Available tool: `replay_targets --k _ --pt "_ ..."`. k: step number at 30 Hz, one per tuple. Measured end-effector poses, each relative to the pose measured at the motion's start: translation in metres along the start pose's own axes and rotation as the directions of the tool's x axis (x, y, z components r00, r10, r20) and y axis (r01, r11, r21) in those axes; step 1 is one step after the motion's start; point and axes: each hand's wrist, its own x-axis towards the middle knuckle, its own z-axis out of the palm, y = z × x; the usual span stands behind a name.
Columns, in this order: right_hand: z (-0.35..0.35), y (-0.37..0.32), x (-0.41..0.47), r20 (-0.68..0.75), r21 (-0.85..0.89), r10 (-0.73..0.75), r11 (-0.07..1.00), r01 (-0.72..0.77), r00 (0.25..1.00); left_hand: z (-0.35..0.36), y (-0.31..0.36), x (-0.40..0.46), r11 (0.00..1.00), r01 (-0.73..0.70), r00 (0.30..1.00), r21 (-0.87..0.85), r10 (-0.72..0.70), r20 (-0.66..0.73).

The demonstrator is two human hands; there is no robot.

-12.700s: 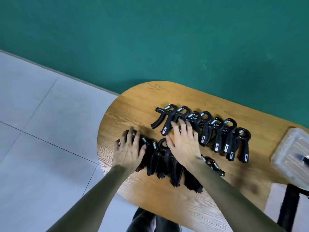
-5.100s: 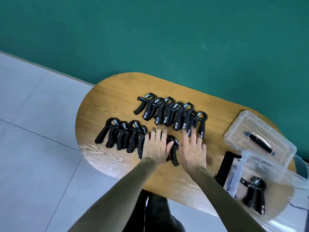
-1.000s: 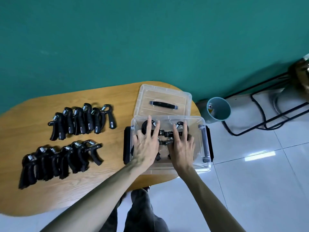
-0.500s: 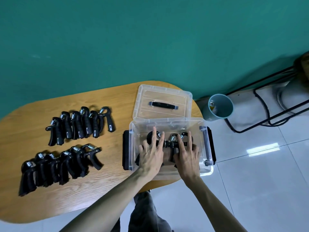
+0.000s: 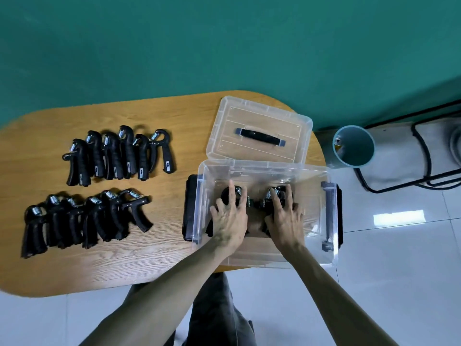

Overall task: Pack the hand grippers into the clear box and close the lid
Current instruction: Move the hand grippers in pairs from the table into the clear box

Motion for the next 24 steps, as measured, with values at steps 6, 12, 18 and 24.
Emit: replay_targets --k 6,12,18,24 --pt "0.013 0.006 0.013 0.052 -0.001 0.009 1.000 -0.009 0.999 0.019 0.001 0.020 0.999 0.025 1.000 0.039 -0.024 -0.014" --pt "0.024 0.011 0.025 0.069 -0.024 -0.018 1.000 0.019 0.997 0.039 0.003 0.024 0.997 0.070 0.997 0.037 -0.068 -0.046" --pt "0.032 0.009 0.026 0.101 -0.058 -0.045 0.997 0.051 0.994 0.041 0.004 0.025 0.998 0.063 0.997 0.014 -0.062 -0.036" --pt "0.037 0.009 0.028 0.125 -0.070 -0.017 0.997 0.025 0.992 0.043 0.004 0.025 0.999 0.049 0.998 0.003 -0.049 -0.046"
